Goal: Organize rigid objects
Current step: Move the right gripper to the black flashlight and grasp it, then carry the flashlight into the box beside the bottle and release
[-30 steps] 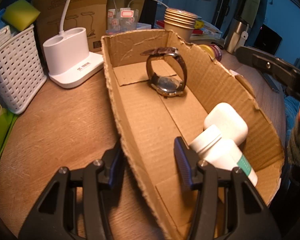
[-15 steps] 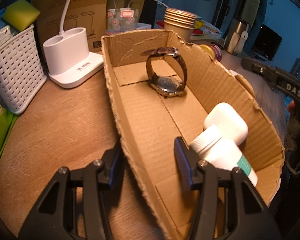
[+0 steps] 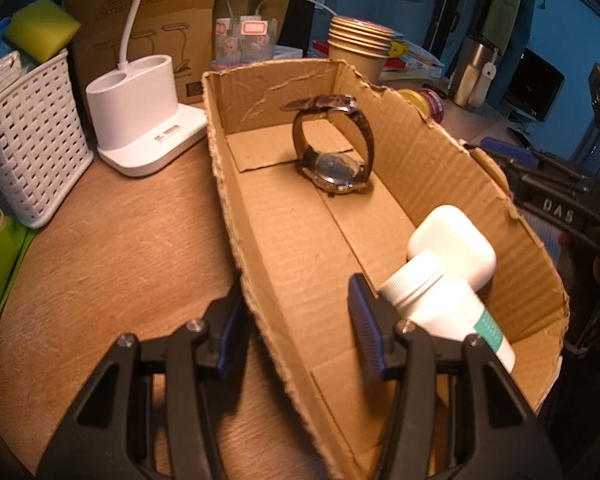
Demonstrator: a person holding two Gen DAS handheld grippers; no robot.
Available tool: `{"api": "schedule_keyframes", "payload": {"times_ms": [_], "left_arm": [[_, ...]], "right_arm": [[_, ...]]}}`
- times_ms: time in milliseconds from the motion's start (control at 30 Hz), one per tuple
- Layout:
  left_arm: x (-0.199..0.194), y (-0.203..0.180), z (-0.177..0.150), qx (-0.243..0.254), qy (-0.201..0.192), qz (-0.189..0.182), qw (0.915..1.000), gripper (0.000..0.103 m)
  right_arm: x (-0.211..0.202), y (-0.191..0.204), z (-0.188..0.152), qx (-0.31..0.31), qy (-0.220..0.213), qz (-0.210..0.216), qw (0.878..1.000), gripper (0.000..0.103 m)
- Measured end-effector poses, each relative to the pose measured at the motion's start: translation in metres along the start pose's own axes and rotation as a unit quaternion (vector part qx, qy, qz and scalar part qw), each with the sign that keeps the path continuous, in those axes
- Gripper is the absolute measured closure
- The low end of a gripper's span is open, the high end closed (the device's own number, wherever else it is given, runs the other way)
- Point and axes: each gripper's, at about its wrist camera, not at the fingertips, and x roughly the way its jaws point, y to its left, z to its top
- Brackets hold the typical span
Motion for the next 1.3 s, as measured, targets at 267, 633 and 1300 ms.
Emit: {"api": "schedule_keyframes", "payload": {"times_ms": [267, 633, 1300], "left_arm": [[0.0, 0.0, 0.0, 0.0, 0.0, 0.0, 1.0, 0.052], [0.0, 0.0, 0.0, 0.0, 0.0, 0.0, 1.0, 0.052], [0.0, 0.0, 0.0, 0.0, 0.0, 0.0, 1.0, 0.052]], "right_arm": [[0.02, 0.005, -0.005, -0.004, 0.034, 0.009, 0.999, 0.057], [0.046, 0.004, -0.003, 0.001, 0.092, 0.019, 0.996, 0.057], [0.033, 0.002, -0.002, 0.004, 0.057, 0.007, 0.998, 0.081]]}}
